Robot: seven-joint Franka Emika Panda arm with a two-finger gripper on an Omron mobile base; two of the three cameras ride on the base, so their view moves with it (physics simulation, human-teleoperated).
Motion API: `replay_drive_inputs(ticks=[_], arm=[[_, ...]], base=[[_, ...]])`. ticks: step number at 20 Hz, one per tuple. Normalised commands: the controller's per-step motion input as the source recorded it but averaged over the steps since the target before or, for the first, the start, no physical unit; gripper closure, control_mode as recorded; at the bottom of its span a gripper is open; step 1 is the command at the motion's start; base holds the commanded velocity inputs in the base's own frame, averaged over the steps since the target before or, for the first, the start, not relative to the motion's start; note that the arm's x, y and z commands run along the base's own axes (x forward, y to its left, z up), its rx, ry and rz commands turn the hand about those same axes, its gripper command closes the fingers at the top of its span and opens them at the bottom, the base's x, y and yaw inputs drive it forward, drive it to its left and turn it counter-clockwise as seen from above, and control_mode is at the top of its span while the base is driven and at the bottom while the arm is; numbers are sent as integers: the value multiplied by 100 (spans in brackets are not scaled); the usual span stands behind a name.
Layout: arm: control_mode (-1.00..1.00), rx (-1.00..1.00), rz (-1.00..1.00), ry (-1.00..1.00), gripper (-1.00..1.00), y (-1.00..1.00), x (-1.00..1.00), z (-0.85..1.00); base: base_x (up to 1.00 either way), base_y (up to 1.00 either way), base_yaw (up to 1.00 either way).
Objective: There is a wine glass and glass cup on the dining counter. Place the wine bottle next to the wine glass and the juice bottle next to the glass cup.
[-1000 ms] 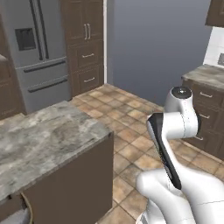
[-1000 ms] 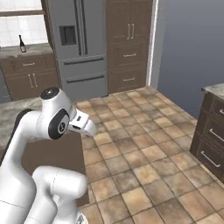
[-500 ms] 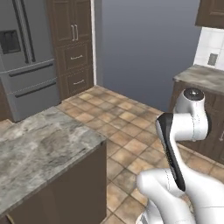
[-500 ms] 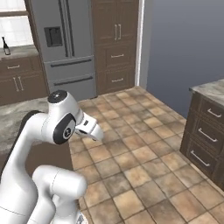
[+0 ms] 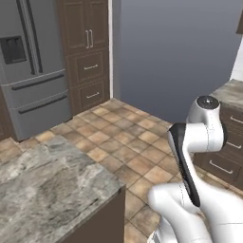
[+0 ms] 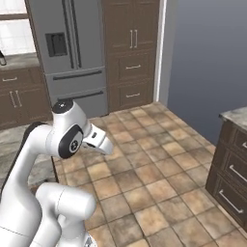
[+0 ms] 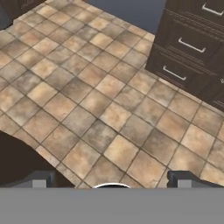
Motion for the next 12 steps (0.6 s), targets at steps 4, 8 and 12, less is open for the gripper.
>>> replay_drive_inputs(ticks=[4,8,12], arm=[[100,0,0,0,-100,0,0,0],[100,0,0,0,-100,0,0,0],[100,0,0,0,-100,0,0,0]], base=[[94,-11,5],[92,-17,8],[79,-26,17]])
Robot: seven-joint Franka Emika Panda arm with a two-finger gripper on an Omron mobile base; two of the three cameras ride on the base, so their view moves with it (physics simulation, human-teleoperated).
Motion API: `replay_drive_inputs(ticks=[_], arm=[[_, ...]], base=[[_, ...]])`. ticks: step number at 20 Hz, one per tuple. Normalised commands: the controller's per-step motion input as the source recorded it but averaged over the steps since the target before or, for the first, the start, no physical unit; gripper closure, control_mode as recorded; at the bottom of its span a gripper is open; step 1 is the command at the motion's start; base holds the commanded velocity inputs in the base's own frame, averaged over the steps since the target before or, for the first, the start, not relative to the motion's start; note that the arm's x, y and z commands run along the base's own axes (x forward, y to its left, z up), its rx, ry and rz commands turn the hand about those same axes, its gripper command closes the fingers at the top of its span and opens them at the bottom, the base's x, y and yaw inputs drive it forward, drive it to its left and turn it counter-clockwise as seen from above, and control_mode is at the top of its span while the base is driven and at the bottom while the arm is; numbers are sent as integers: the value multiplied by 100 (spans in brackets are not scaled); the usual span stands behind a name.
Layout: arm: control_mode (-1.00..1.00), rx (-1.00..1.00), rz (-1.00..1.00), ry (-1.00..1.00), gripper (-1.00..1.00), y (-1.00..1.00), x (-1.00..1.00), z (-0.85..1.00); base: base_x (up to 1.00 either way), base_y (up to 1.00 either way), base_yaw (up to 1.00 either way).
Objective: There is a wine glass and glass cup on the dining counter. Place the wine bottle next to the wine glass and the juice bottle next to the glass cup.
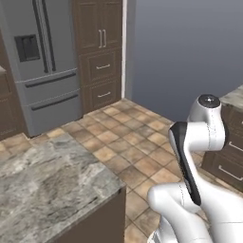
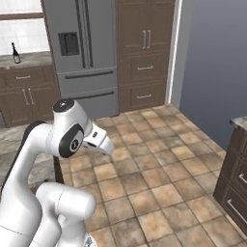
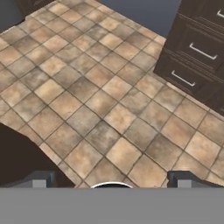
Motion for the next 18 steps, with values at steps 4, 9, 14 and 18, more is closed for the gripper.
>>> replay_drive_inputs(ticks=[4,9,14,18], arm=[[100,0,0,0,-100,0,0,0],[100,0,0,0,-100,0,0,0],[100,0,0,0,-100,0,0,0],[100,0,0,0,-100,0,0,0]], base=[[75,-37,7],[45,-54,0],[47,-54,0],[65,-40,0]])
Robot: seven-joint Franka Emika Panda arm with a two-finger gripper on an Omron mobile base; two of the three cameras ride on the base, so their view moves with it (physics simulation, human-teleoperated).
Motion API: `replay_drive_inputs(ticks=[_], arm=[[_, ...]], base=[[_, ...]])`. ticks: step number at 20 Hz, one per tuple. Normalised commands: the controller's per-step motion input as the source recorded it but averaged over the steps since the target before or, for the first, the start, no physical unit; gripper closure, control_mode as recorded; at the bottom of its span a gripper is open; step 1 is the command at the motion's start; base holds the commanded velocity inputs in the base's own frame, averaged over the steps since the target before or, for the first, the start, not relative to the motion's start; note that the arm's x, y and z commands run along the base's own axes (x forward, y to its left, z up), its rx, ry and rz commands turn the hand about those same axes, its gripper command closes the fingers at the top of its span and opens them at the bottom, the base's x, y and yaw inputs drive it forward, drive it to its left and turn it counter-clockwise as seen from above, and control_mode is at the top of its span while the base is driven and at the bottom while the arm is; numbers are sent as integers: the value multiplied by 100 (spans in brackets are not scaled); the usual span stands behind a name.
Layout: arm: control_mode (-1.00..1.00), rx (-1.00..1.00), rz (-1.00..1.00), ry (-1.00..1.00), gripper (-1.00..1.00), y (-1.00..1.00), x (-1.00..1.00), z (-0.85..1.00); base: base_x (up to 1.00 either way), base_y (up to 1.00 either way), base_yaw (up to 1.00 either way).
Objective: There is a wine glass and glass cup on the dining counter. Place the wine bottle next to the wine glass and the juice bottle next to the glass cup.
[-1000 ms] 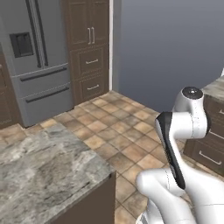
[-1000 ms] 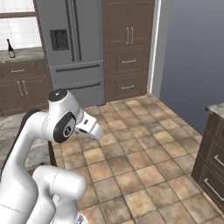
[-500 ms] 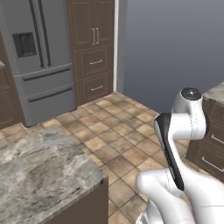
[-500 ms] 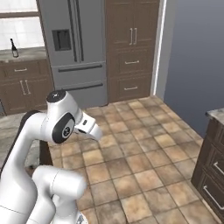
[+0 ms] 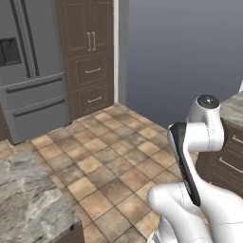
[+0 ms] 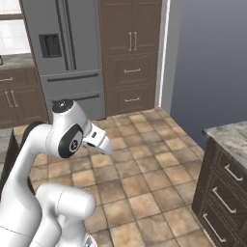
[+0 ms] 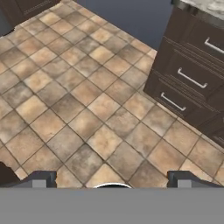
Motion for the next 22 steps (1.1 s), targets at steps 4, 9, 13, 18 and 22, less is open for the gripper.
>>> replay_drive_inputs(ticks=[4,9,13,18,22], arm=[[100,0,0,0,-100,0,0,0],[100,0,0,0,-100,0,0,0],[100,0,0,0,-100,0,0,0],[100,0,0,0,-100,0,0,0],[100,0,0,0,-100,0,0,0]], base=[[82,-15,20],[81,-7,30],[78,-6,35],[78,-6,31],[79,-1,31]])
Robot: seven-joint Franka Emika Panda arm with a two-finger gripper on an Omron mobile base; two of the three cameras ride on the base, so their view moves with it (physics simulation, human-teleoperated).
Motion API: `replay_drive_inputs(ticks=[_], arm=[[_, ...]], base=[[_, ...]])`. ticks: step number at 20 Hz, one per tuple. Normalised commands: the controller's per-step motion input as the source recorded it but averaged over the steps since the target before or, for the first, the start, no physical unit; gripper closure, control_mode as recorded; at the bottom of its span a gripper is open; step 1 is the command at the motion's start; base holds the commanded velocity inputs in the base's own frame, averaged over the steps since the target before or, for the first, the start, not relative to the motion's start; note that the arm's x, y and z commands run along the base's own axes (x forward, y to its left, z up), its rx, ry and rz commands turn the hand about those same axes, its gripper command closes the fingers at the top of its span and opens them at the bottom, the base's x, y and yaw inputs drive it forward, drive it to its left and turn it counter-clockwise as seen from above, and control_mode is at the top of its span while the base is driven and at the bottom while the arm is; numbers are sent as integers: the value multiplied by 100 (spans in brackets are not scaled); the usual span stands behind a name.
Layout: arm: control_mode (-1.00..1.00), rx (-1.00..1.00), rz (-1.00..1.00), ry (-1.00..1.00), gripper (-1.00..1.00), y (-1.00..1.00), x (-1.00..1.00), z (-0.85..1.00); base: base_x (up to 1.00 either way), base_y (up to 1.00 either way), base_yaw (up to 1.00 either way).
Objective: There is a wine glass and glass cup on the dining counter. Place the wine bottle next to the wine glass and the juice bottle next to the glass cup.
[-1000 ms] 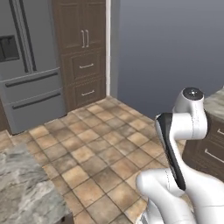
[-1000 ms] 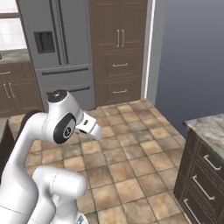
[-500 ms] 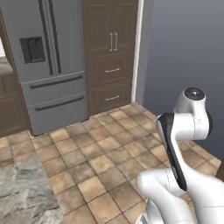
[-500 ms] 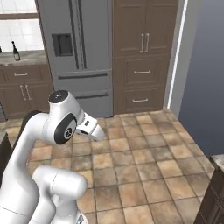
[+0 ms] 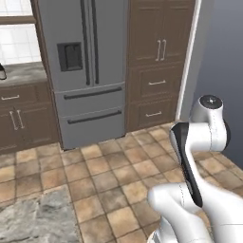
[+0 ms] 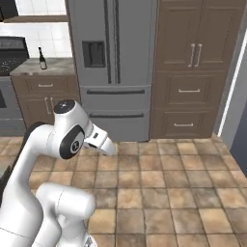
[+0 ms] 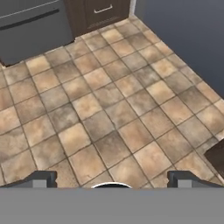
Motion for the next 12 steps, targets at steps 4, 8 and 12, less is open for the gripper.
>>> replay_drive_inputs(ticks=[4,8,12], arm=[[100,0,0,0,-100,0,0,0],[100,0,0,0,-100,0,0,0],[100,0,0,0,-100,0,0,0]], base=[[76,0,34],[77,0,33],[76,0,35]])
